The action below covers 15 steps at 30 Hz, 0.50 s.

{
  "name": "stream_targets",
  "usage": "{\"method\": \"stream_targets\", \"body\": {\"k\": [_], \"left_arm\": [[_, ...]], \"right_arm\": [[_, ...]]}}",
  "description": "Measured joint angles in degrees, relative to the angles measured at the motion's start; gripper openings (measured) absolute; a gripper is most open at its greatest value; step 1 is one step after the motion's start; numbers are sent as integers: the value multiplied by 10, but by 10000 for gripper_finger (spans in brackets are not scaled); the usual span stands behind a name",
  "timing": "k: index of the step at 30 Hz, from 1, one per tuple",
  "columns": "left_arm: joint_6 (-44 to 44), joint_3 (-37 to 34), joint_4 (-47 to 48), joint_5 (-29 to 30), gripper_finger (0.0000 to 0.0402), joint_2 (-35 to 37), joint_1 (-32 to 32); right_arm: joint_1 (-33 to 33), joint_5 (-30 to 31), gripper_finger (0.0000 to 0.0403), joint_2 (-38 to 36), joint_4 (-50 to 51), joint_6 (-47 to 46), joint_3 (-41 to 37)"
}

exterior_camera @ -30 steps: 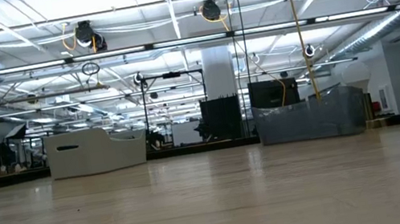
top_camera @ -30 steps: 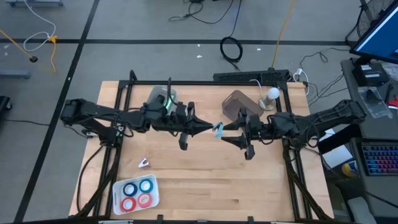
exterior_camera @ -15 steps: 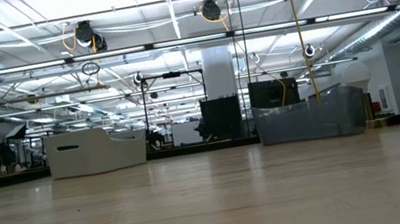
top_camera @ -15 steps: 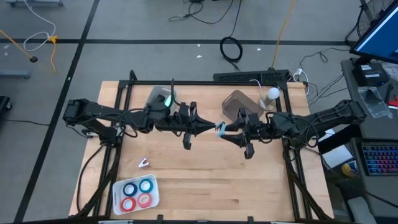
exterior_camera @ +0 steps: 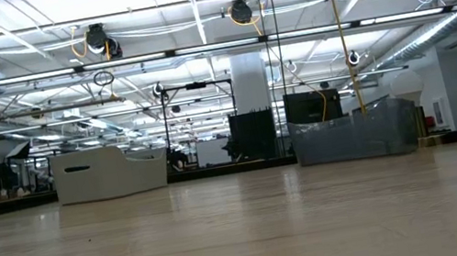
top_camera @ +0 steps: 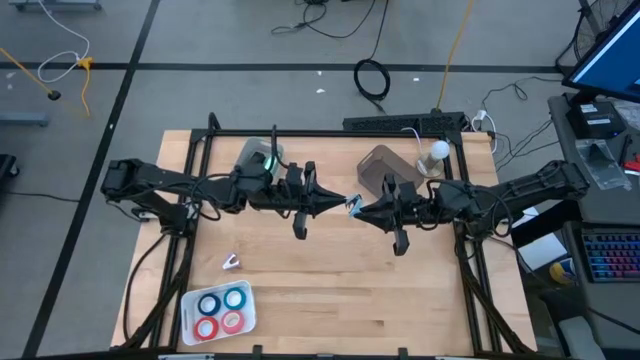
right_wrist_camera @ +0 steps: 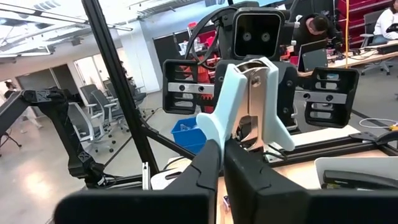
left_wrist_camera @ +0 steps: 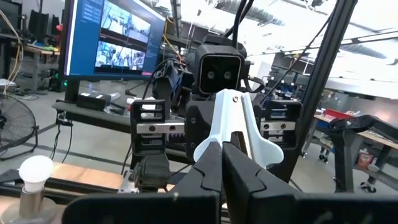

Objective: Pick and place Stapler, Stapler remover, tape
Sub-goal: Put the light blue stapler remover into the black bin

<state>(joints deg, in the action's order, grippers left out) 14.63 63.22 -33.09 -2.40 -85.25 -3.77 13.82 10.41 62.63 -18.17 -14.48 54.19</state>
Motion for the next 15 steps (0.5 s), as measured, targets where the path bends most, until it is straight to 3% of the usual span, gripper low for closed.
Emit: {"method": "stream_targets", "body": {"k": [15], "left_arm": [[5, 0, 12, -3, 0, 1, 0]], "right_arm": [[0, 0, 1, 0, 1, -14, -1]]}}
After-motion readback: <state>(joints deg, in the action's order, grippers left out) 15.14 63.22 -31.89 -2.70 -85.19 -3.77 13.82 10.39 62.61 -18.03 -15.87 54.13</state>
